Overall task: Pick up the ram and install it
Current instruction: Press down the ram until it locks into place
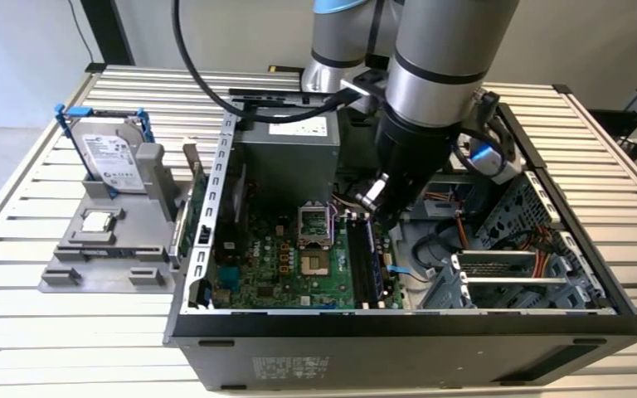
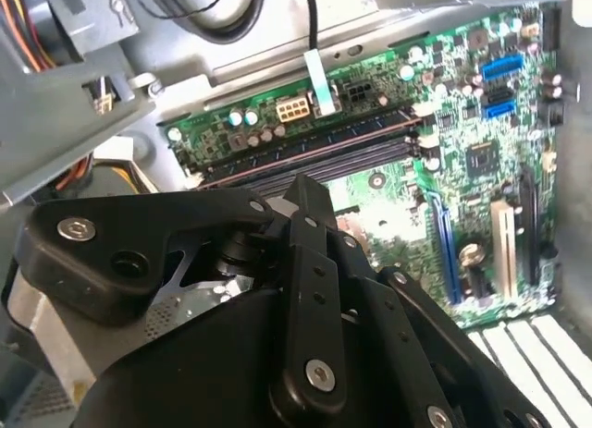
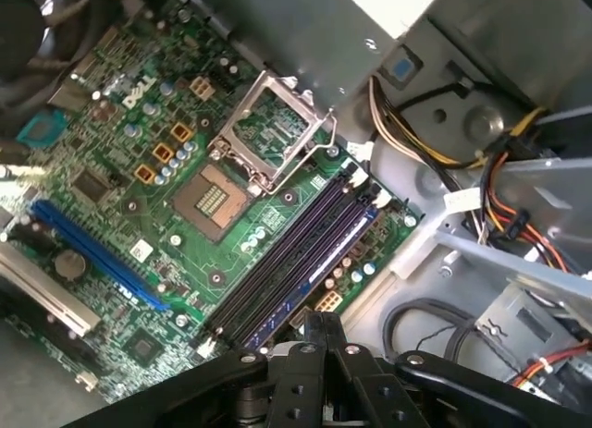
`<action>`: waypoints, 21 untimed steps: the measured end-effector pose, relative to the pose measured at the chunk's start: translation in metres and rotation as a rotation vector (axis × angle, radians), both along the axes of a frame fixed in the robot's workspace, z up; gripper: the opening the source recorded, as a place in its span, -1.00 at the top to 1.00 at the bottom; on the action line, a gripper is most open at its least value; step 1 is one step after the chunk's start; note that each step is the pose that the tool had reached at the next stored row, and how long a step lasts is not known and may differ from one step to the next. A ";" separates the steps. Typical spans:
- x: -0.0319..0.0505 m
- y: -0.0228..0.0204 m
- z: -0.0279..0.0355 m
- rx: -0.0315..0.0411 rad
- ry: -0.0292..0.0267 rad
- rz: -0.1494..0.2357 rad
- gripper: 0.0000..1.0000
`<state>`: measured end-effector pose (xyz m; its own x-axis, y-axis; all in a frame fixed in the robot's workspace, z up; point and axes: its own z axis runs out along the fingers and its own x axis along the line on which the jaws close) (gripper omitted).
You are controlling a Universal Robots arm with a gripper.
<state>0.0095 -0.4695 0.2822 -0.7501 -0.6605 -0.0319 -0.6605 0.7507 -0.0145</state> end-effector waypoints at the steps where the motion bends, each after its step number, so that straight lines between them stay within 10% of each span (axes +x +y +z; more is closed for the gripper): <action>1: 0.0000 0.0000 -0.0002 0.0002 0.0000 0.018 1.00; 21: 0.0000 0.0000 -0.0021 0.0005 0.0000 0.383 1.00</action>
